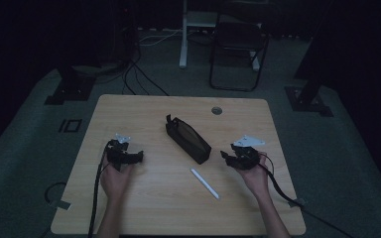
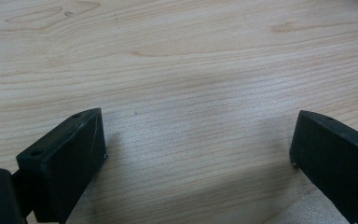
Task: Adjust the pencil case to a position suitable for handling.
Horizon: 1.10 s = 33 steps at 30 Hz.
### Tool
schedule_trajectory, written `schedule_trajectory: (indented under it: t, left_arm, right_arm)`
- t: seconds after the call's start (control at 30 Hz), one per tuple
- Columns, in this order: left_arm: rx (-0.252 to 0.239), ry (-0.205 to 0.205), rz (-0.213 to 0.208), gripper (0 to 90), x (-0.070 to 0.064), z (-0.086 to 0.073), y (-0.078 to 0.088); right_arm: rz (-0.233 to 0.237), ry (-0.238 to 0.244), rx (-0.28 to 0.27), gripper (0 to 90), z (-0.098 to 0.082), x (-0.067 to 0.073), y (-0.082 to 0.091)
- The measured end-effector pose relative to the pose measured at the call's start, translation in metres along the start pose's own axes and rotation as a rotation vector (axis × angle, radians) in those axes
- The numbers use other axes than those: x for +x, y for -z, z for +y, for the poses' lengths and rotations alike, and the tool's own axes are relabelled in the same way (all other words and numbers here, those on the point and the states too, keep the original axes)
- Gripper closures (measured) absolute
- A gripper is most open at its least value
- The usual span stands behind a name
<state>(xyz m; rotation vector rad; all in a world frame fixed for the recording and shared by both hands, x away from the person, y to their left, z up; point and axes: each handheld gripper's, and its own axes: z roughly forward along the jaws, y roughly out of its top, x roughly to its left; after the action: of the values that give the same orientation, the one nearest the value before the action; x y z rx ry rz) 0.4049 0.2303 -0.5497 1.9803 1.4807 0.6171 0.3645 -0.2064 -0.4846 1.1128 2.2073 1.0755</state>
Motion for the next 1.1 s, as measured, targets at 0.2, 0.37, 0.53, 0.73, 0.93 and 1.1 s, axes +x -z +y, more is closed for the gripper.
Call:
schedule_trajectory:
  t: [0.2, 0.37, 0.53, 0.73, 0.93, 1.1]
  left_arm:
    - [0.0, 0.0, 0.0, 3.7, 0.0, 0.0, 0.0]
    - [-0.001, 0.001, 0.0, 3.8, 0.0, 0.0, 0.0]
    - [0.0, 0.001, 0.0, 3.8, 0.0, 0.0, 0.0]
    - [0.0, 0.001, 0.0, 3.8, 0.0, 0.0, 0.0]
    - [0.0, 0.001, 0.001, 3.8, 0.0, 0.0, 0.0]
    - [0.0, 0.001, 0.0, 3.8, 0.0, 0.0, 0.0]
  right_arm:
    - [0.014, -0.007, -0.004, 42.6, 0.01, 0.005, -0.008]
    - [0.022, -0.012, -0.01, 41.1, 0.019, 0.01, -0.018]
    - [0.029, -0.023, -0.009, 41.0, 0.026, 0.015, -0.032]
    - [0.038, -0.034, -0.006, 40.4, 0.032, 0.024, -0.047]
    - [0.035, -0.028, 0.021, 39.8, 0.032, 0.028, -0.061]
    - [0.004, -0.031, 0.037, 39.8, 0.026, 0.023, -0.06]
